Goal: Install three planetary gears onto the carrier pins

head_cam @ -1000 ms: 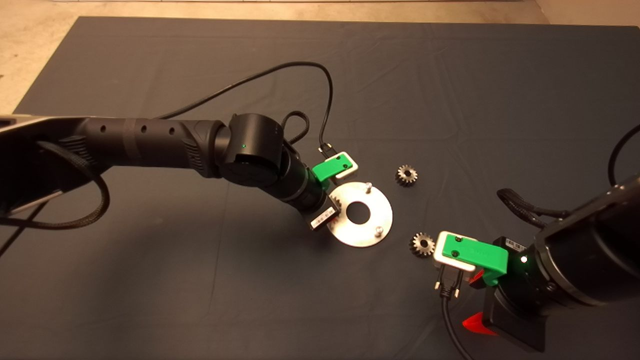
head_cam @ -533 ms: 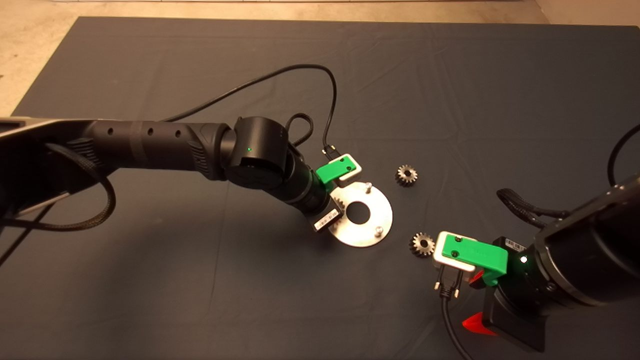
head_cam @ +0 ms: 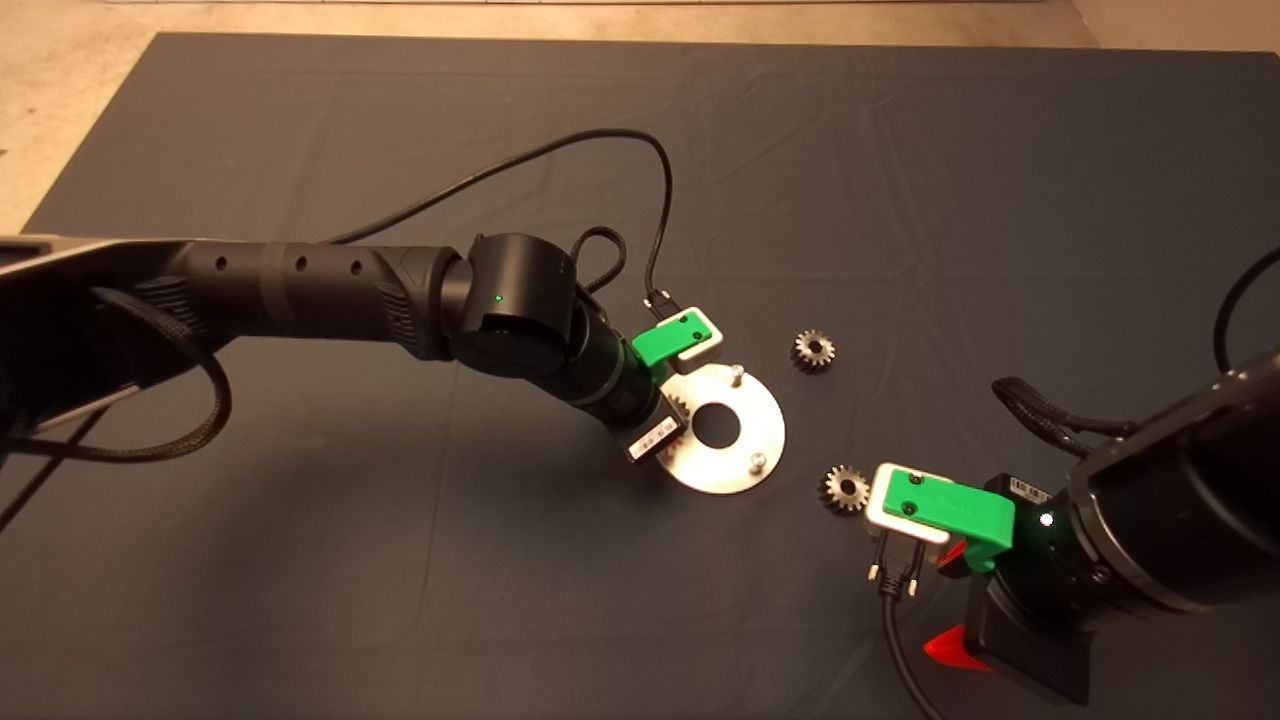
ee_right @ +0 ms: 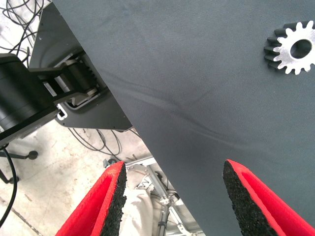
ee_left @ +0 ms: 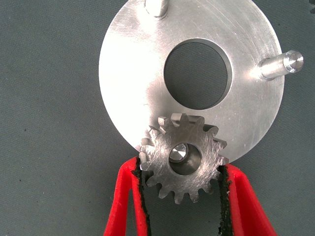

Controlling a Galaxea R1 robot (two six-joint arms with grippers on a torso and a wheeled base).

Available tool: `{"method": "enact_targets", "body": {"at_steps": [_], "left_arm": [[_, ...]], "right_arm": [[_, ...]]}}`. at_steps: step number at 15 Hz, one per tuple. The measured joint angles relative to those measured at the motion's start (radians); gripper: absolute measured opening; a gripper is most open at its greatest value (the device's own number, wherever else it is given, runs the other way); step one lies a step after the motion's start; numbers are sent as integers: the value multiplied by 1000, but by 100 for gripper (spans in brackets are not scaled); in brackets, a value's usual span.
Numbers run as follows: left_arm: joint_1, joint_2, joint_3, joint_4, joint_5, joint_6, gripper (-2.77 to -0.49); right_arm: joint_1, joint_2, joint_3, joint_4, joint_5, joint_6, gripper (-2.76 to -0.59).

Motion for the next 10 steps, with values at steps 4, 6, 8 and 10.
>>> {"method": "enact_targets", "body": {"at_steps": [4, 6, 8, 10], "left_arm": [[18, 0, -12, 4, -3, 0, -274], [25, 0, -15, 11, -9, 0, -274], [25, 0, -15, 11, -10, 3, -274], [25, 0, -15, 11, -10, 4, -274]], "right_arm": [[0, 0, 0, 0, 0, 0, -191], [0, 0, 0, 0, 0, 0, -191], [0, 0, 0, 0, 0, 0, -191], [0, 0, 0, 0, 0, 0, -191]]}}
